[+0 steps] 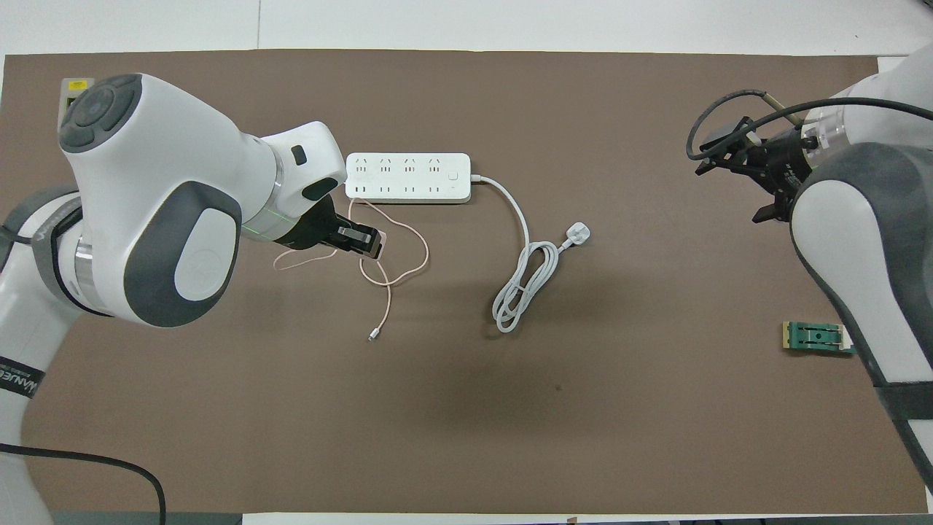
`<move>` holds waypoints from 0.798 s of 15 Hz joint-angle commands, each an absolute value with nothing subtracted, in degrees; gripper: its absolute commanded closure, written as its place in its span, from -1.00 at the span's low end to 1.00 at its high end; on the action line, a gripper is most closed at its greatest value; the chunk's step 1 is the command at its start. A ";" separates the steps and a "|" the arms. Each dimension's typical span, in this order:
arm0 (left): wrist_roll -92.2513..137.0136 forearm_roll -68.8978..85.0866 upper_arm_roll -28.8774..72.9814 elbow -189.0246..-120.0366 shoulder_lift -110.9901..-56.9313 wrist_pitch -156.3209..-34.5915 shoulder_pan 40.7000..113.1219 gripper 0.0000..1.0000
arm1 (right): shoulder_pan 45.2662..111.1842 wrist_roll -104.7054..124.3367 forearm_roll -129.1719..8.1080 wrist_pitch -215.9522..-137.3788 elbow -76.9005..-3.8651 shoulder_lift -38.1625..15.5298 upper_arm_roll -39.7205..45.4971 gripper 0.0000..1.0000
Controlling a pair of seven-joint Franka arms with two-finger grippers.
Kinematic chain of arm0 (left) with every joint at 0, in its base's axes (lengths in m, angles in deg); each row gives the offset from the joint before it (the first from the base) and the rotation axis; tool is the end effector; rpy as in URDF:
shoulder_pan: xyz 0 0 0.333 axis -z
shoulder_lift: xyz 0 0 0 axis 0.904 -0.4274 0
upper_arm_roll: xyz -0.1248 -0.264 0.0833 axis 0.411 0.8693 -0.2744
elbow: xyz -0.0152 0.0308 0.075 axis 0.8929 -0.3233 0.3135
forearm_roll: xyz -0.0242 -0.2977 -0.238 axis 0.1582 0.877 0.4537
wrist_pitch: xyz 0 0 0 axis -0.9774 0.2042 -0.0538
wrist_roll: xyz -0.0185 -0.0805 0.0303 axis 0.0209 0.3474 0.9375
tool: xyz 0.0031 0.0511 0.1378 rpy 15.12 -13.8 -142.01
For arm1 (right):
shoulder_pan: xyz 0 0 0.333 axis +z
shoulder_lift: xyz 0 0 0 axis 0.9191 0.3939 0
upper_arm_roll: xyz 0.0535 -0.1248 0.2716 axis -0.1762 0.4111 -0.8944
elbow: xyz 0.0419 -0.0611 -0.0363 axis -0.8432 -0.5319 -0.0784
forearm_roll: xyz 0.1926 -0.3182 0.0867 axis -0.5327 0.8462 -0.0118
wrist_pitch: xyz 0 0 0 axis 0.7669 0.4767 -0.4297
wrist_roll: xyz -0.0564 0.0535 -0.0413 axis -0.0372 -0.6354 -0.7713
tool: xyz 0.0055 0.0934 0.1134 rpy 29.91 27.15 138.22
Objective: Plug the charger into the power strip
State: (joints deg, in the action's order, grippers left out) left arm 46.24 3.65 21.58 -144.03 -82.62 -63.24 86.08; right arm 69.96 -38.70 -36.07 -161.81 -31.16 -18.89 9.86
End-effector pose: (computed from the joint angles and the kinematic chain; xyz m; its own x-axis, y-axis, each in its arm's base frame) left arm 0.5269 -0.2782 0.4482 0.8973 -0.4411 0.0129 -0.4178 -0.8397 0.3471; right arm 0.5917 0.0483 0.4809 0.7845 -0.6169 -0.0631 -0.6202 -0.7800 -0.0841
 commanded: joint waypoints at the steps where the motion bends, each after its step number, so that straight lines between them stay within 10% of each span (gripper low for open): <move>1: 55.90 1.85 20.96 -145.88 -81.20 -64.21 86.67 1.00 | 69.17 -30.73 -32.33 -160.23 -31.20 -20.59 9.39 -1.00; 12: 85.28 -8.07 20.78 -151.33 -84.43 -82.90 82.01 1.00 | 68.03 -7.25 -28.10 -157.16 -31.20 -24.63 9.39 -1.00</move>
